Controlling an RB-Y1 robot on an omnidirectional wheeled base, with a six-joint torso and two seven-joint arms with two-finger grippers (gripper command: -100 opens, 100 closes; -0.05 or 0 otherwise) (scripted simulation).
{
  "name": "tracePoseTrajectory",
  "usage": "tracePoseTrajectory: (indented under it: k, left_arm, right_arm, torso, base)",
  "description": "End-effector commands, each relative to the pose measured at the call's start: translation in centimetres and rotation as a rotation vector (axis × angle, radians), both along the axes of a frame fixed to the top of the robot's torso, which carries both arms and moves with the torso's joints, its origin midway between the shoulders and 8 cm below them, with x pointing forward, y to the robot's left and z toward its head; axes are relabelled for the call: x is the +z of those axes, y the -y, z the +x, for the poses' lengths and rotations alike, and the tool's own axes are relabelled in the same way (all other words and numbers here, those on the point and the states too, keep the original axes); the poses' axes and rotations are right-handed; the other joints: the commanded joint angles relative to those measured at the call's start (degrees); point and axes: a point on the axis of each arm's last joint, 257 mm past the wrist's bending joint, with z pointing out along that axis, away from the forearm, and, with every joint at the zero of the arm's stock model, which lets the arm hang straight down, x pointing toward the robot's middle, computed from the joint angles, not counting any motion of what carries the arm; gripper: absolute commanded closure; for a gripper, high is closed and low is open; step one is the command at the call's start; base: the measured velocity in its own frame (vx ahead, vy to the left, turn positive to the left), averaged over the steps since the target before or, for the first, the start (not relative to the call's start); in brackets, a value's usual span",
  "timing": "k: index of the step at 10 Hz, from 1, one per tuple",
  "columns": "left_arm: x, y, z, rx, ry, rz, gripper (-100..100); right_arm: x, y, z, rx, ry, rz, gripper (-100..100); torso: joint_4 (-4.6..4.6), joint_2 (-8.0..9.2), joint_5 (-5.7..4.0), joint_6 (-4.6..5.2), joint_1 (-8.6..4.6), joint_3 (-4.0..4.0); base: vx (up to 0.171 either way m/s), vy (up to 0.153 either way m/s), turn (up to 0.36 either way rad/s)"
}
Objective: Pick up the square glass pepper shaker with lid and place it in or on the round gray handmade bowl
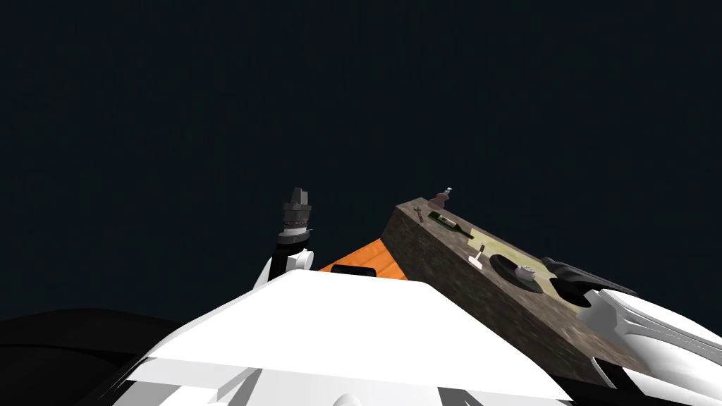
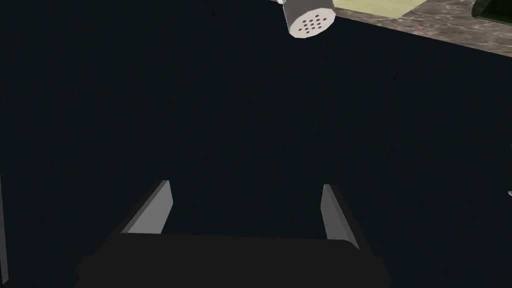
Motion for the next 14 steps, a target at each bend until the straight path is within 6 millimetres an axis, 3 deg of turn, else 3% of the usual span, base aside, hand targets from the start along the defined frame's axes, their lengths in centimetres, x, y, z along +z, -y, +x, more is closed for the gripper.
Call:
tracePoseTrajectory:
  k: [1,8,9,14]
  left_arm:
    - [0.0,0.0,0.0,0.000,0.000,0.000,0]
    - [0.0,0.0,0.0,0.000,0.000,0.000,0]
    - [0.0,0.0,0.0,0.000,0.000,0.000,0]
    - [0.0,0.0,0.0,0.000,0.000,0.000,0]
  right_arm:
    - [0.6,0.0,0.9,0.023,0.012,-0.001,-100]
    - [1.9,-0.4,2.8,0.100,0.013,-0.018,-100]
    - [1.9,-0.5,2.9,0.104,0.010,-0.020,0]
    - [1.9,-0.5,2.9,0.104,0.011,-0.020,0]
  torso:
    - [0.00,0.00,0.00,0.00,0.00,0.00]
    - [0.01,0.07,-0.02,-0.01,-0.03,0.04]
    - [0.03,0.15,-0.03,-0.02,-0.08,0.08]
    - [0.06,0.27,-0.05,0.00,-0.17,0.16]
  base:
    - [0.097,0.037,-0.163]
    - [0.055,0.029,-0.109]
    - [0.000,0.000,0.000]
    - [0.000,0.000,0.000]
